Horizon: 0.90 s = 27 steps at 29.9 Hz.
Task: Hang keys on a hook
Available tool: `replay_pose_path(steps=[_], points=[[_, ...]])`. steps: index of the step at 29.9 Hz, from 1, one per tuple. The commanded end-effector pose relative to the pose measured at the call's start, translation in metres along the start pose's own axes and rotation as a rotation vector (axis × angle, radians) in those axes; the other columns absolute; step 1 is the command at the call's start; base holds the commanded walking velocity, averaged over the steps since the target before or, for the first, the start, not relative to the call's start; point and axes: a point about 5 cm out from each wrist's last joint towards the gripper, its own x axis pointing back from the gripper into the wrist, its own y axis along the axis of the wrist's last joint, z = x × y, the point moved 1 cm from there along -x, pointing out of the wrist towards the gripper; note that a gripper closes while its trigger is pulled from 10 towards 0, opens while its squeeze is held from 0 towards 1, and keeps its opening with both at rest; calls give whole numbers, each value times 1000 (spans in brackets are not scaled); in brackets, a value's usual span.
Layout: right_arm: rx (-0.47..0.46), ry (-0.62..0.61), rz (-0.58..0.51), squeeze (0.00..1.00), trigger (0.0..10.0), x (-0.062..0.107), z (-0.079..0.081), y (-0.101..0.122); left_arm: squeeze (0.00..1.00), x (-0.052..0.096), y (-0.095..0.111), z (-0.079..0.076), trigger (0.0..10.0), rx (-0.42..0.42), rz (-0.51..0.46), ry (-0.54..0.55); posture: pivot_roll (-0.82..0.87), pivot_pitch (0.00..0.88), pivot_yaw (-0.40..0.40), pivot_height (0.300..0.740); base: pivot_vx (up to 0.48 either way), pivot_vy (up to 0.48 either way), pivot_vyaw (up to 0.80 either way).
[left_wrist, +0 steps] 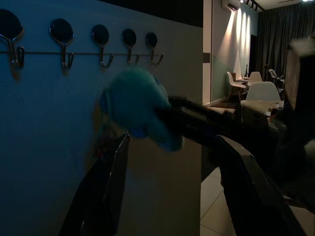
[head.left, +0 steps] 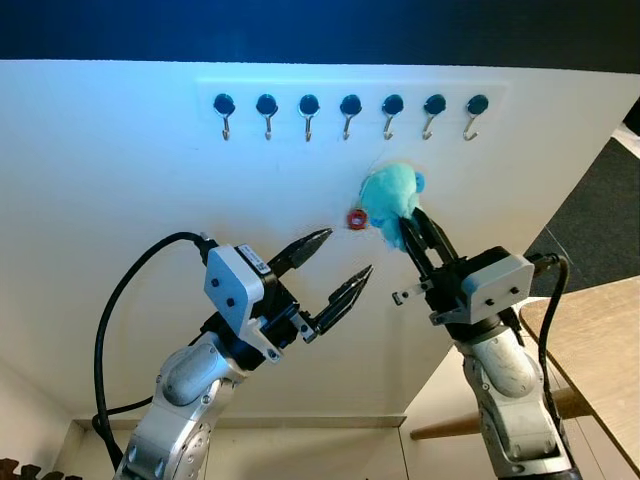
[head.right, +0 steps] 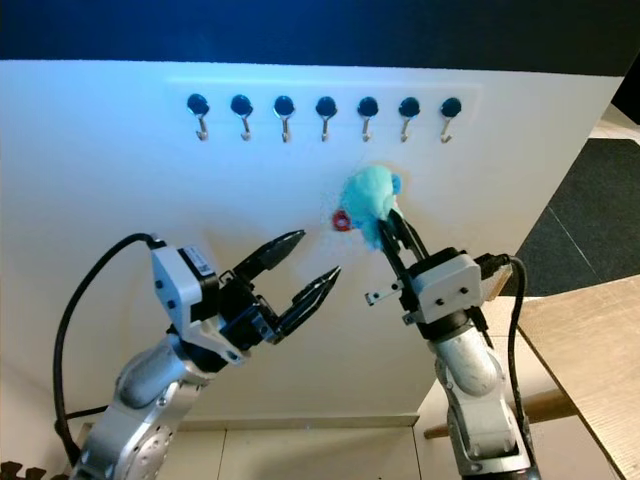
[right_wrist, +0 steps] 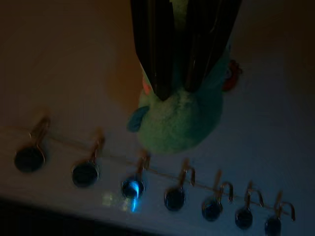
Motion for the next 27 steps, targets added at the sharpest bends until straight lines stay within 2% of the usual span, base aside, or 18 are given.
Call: replay_pose_path(steps=[1,4,6,8,10,12,13,27], points=[[10,-6,-53,0,10000,-7,-1,11,0,0,1,-2,10000,-14,10,-19,63,95,-8,740,0,0,0],[11,-8,-69,0,10000,-11,-2,14,0,0,1,-2,10000,-14,9,-19,62,95,-6,740,0,0,0],[13,-3,-112,0,10000,-23,-5,23,0,-2,2,-1,10000,-16,6,-20,63,95,-8,740,0,0,0],[13,-3,-112,0,10000,-23,-5,23,0,-2,2,-1,10000,-16,6,-20,63,95,-8,740,0,0,0],[11,9,-158,0,10000,-35,-8,32,0,-3,3,-1,10000,-18,-1,-18,64,96,-9,740,0,0,0],[11,9,-158,0,10000,-35,-8,32,0,-3,3,-1,10000,-18,-1,-18,64,96,-9,740,0,0,0],[2,21,-195,0,10000,-44,-10,40,0,-4,4,0,10000,-18,-8,-11,66,97,-12,740,0,0,0],[-3,27,-261,0,10000,-56,-14,55,0,-5,6,-1,10000,-16,-18,-7,64,97,-15,740,0,0,0]])
